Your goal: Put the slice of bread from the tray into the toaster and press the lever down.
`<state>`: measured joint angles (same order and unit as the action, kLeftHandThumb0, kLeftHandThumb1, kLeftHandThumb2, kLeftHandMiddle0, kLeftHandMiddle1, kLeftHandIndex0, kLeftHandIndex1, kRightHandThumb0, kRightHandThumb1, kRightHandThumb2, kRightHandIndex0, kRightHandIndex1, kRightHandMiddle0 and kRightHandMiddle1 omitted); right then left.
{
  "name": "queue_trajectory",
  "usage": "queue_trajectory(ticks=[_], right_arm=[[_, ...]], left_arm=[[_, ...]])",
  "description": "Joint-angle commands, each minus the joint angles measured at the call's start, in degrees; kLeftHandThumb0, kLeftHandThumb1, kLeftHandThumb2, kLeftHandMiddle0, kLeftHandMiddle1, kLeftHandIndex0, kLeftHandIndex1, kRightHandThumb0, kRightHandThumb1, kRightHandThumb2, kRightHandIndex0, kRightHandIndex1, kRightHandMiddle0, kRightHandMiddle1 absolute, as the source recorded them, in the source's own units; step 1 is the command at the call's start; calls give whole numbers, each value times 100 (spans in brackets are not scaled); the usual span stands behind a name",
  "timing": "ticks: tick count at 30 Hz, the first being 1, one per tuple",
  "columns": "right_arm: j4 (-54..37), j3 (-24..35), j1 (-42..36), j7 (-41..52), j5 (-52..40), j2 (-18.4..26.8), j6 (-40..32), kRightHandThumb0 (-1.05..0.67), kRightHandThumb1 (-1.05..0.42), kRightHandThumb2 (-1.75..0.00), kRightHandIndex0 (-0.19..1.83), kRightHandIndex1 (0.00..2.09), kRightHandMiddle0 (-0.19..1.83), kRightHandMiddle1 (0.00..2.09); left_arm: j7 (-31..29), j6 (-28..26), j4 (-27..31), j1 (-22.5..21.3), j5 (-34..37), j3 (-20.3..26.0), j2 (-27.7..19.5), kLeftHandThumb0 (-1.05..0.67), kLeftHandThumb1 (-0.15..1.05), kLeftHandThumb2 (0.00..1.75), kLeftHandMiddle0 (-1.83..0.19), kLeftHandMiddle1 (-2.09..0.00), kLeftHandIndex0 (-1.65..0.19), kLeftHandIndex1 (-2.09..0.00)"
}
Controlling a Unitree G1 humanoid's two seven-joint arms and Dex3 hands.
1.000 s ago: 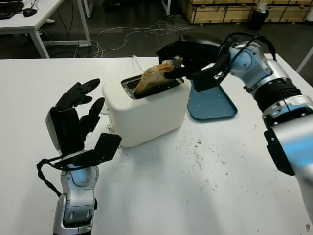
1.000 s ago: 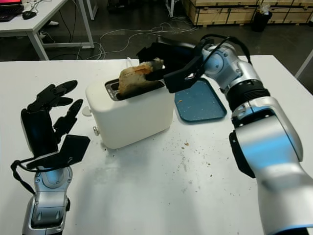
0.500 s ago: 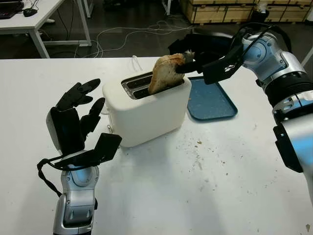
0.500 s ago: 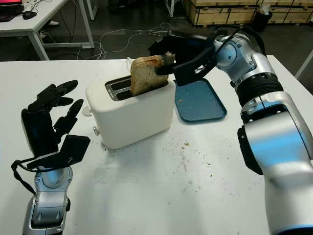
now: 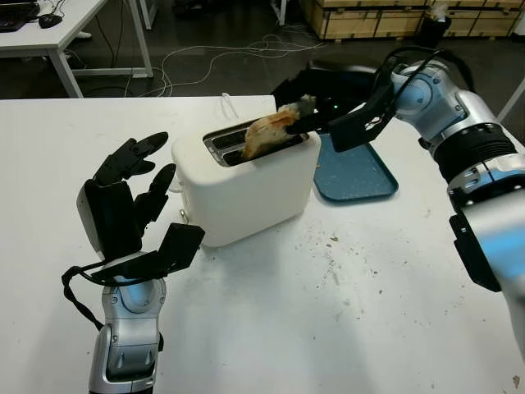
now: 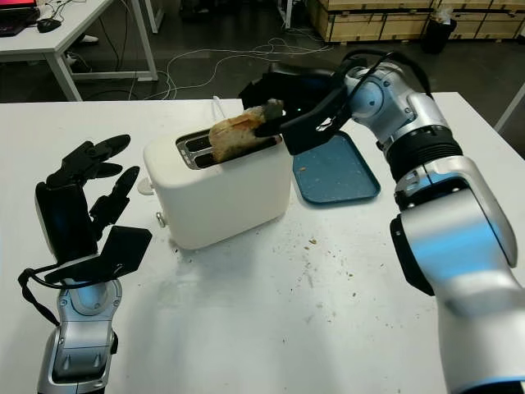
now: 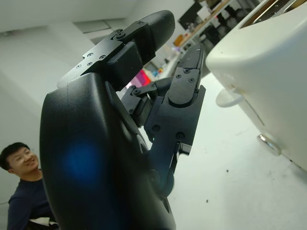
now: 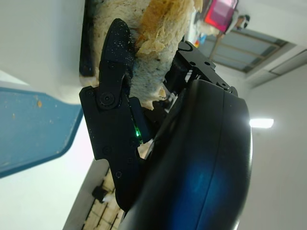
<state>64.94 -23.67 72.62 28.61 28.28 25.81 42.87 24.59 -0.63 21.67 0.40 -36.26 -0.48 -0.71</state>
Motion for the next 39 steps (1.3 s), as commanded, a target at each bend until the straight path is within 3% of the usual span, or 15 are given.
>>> queue_trajectory(ticks=[1, 8, 11, 12, 14, 15, 16, 18, 20, 26, 39], right_arm=[[-59, -58, -54, 78, 41, -49, 65, -49, -92, -54, 112, 175, 84, 175], [-184, -80, -43, 167, -6, -149, -48, -51, -92, -59, 112, 175, 83, 175], [-202, -33, -50, 151, -47, -162, -68, -52, -92, -48, 111, 175, 83, 175], [-227, -56, -36, 149, -1, -135, -85, -57, -92, -40, 107, 175, 79, 175], [-288, -156, 21, 236, 130, -55, -125, -71, -92, -28, 76, 171, 64, 162], [-324, -231, 65, 325, 213, -5, -153, -75, -92, -26, 56, 159, 60, 139], [-376, -322, 118, 421, 323, 51, -180, -81, -92, -24, 35, 130, 55, 97], [-473, -391, 169, 542, 428, 133, -200, -83, -92, -20, 19, 87, 55, 38], [-547, -375, 197, 564, 451, 198, -186, -83, -92, -13, 7, 65, 51, 11], [-806, -441, 333, 257, 823, 409, -278, -85, -92, -4, 0, 5, 28, 2], [-1030, -45, 527, -926, 1030, 866, -386, -77, -90, -1, 0, 0, 21, 0]], left_arm=[[50, 68, 19, 5, 20, 9, 11, -20, 84, 0, -72, -96, -91, -28], [55, 92, 0, 6, 34, -1, 13, -19, 84, 0, -73, -97, -91, -27], [56, 112, 1, 14, 66, 1, 19, -19, 84, 0, -72, -97, -91, -27], [45, 79, 23, 19, 56, -4, 31, -18, 84, 0, -72, -96, -91, -27], [31, 36, 49, 28, 39, -8, 44, -19, 84, 0, -72, -96, -91, -27], [45, 24, 48, 32, 1, -8, 39, -19, 84, 0, -72, -96, -91, -27], [51, 29, 46, 37, -12, -5, 34, -19, 83, 0, -72, -96, -91, -27], [56, 37, 43, 40, -27, -5, 27, -18, 83, 0, -73, -96, -92, -27], [35, 30, 49, 34, -6, -7, 35, -18, 83, 0, -74, -95, -92, -27], [9, 52, 24, 7, 77, 11, 38, -16, 83, 0, -74, -95, -92, -26], [6, 97, -18, -42, 62, 8, 3, -19, 83, 0, -74, -97, -93, -27]])
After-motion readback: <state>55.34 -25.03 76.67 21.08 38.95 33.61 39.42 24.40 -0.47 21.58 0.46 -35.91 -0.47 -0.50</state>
